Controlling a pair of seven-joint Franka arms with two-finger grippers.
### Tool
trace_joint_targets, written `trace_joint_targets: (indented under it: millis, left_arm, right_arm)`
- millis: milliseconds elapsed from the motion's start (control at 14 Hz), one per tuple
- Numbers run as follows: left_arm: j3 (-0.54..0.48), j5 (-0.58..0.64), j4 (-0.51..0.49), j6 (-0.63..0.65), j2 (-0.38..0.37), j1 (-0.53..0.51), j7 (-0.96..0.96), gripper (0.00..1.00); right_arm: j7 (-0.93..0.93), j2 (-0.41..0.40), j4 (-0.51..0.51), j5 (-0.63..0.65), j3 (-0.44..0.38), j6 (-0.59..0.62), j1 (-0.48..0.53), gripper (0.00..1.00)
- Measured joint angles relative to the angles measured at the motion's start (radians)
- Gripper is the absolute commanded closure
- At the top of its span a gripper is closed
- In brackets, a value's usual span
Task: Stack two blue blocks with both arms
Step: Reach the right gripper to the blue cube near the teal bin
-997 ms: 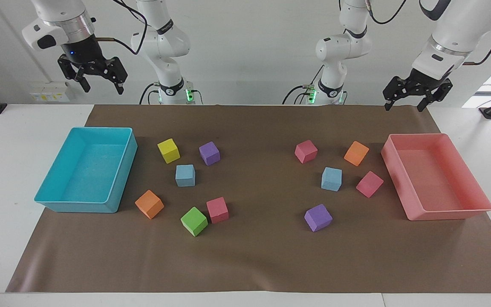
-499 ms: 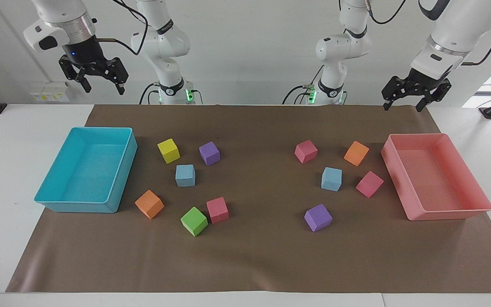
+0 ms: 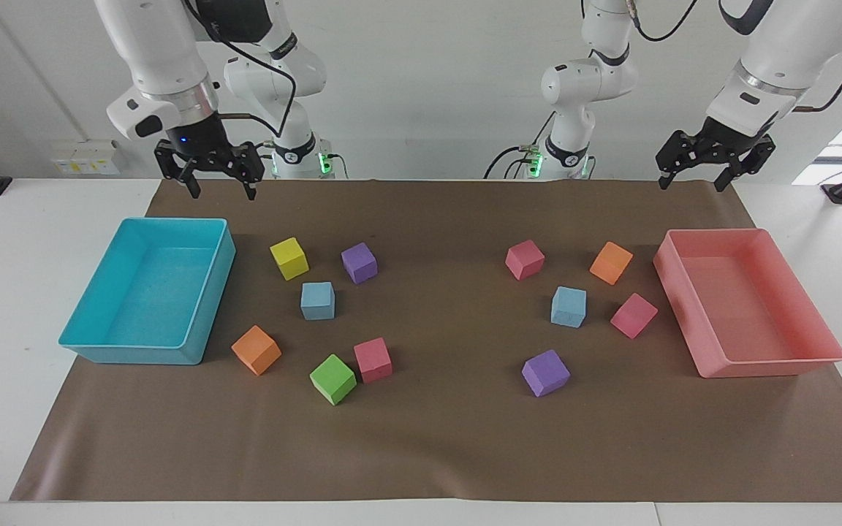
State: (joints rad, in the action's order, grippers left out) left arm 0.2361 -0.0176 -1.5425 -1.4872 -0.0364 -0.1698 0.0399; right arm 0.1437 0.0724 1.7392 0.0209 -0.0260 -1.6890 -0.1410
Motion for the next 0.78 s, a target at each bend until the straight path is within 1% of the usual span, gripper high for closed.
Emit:
trace_joint_targets:
  millis: [285,499,783]
  left_arm:
    - [0.007,-0.001,0.000,0.002,0.000,0.001,0.000,0.00]
    - [0.013,-0.001,0.000,0.002,0.000,0.001,0.000,0.00]
    - [0.000,-0.001,0.000,0.003,0.000,-0.006,0.000,0.00]
  right_arm:
    - [0.011,-0.039,0.078,0.000,0.002,-0.112,-0.048,0.00]
    - [0.011,-0.095,0.115,0.000,0.002,-0.191,-0.072,0.00]
    - [0.011,-0.156,0.187,0.000,0.003,-0.345,-0.095,0.00]
